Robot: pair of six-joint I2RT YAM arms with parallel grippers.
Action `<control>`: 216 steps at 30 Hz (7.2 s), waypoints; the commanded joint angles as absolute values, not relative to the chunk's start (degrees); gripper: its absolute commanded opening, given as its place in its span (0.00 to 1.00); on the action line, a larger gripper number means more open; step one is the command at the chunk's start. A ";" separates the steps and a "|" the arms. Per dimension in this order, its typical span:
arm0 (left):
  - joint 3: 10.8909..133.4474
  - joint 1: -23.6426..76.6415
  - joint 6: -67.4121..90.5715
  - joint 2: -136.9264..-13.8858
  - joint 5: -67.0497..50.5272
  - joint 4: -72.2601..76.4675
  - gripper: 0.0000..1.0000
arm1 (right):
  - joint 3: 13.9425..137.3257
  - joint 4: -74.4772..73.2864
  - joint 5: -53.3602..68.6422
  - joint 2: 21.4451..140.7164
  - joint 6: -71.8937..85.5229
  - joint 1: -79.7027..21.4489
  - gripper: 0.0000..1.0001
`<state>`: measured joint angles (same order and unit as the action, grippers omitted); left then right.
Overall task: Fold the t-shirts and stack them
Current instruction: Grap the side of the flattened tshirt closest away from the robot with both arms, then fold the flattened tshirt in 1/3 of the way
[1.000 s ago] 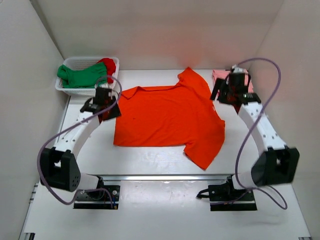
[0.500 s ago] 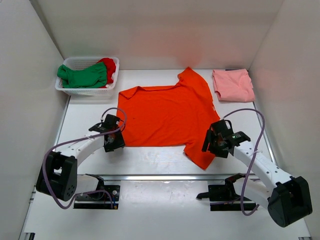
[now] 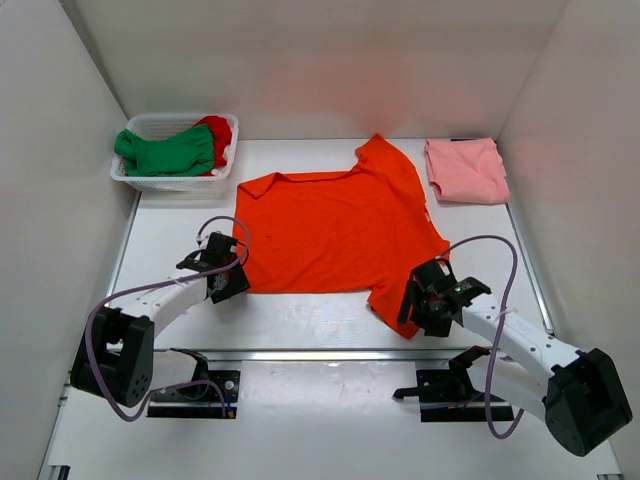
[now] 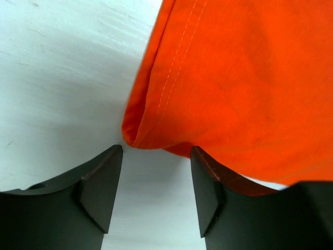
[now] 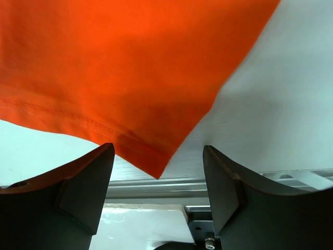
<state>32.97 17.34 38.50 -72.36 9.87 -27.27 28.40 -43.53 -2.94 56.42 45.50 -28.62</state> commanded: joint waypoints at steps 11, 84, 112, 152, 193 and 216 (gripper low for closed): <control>33.31 16.52 39.11 -72.51 15.63 -24.53 0.61 | 25.49 -36.65 1.23 61.18 50.80 -34.98 0.41; 43.07 12.57 32.78 -65.48 2.02 -41.65 0.00 | 77.69 -49.75 7.38 83.85 -2.11 -8.70 0.00; 34.72 13.18 39.99 -46.40 -0.09 -46.76 0.00 | 75.50 -55.73 8.18 69.43 -5.62 -11.07 0.00; 34.10 8.44 44.38 -64.59 6.06 -22.41 0.03 | 94.75 -45.18 10.02 100.28 -7.29 -8.26 0.00; 34.30 7.21 41.12 -66.37 0.45 -23.92 0.59 | 71.84 -40.52 -4.58 92.57 10.97 -3.25 0.75; 29.43 13.19 42.81 -71.19 10.10 -20.82 0.00 | 59.06 -40.33 2.03 89.03 6.25 5.09 0.00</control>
